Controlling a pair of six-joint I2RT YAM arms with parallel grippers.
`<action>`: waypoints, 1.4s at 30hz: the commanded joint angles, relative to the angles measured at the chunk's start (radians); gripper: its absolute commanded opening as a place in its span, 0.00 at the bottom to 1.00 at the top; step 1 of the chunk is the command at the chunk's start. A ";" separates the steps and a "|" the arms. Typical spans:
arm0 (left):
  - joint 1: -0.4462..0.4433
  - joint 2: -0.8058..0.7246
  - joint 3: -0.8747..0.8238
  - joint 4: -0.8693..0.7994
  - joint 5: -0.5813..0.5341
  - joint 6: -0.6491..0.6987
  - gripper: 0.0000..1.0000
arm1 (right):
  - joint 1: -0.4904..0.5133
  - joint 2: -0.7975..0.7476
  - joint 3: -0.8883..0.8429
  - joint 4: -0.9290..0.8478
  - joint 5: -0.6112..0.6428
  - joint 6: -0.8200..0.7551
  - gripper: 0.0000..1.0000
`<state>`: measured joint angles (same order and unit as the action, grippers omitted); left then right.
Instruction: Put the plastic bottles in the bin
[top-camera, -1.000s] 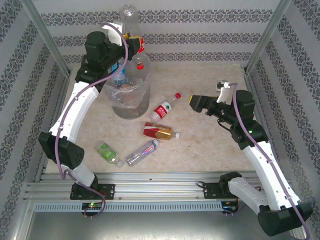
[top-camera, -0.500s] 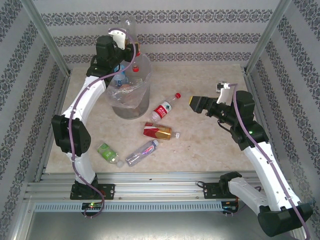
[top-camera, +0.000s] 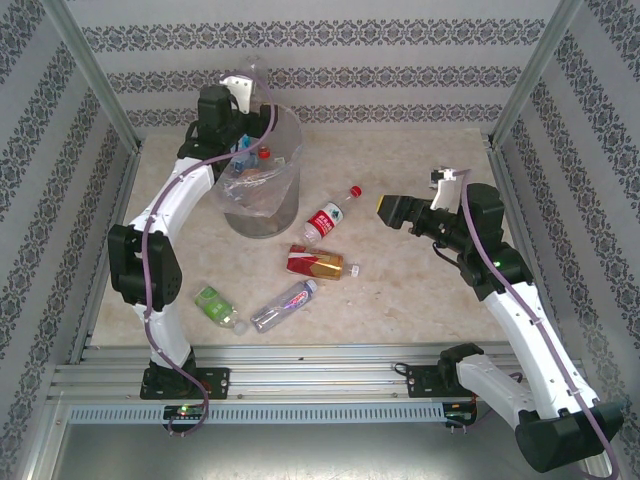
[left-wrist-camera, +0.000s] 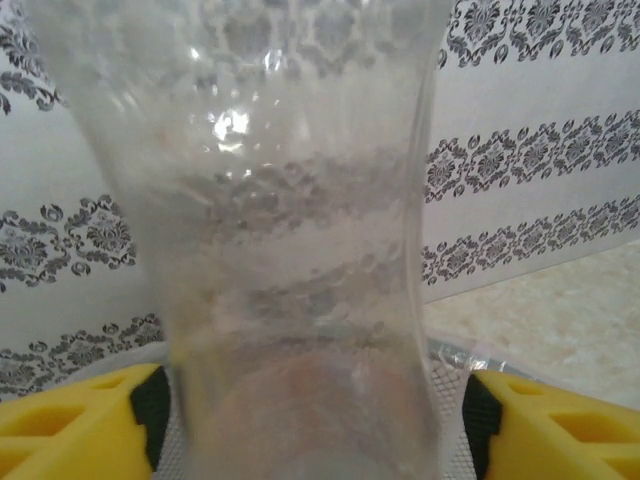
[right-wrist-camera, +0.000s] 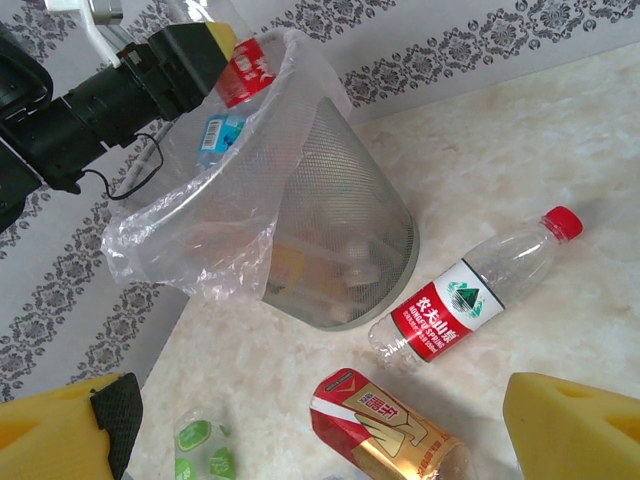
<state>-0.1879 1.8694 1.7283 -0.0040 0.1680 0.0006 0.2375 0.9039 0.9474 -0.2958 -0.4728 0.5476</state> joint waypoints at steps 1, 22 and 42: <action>0.010 -0.067 0.002 0.035 -0.028 0.016 0.82 | -0.004 -0.003 -0.011 0.029 -0.014 0.002 0.93; 0.001 -0.383 -0.162 -0.089 0.162 -0.105 1.00 | 0.000 0.198 -0.011 0.062 0.096 0.150 0.90; -0.117 -0.584 -0.524 -0.212 0.357 -0.182 1.00 | 0.134 0.711 0.126 0.256 0.156 0.342 0.88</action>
<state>-0.2821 1.3178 1.2175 -0.1631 0.4751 -0.1909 0.3595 1.5604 1.0508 -0.0952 -0.3546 0.8337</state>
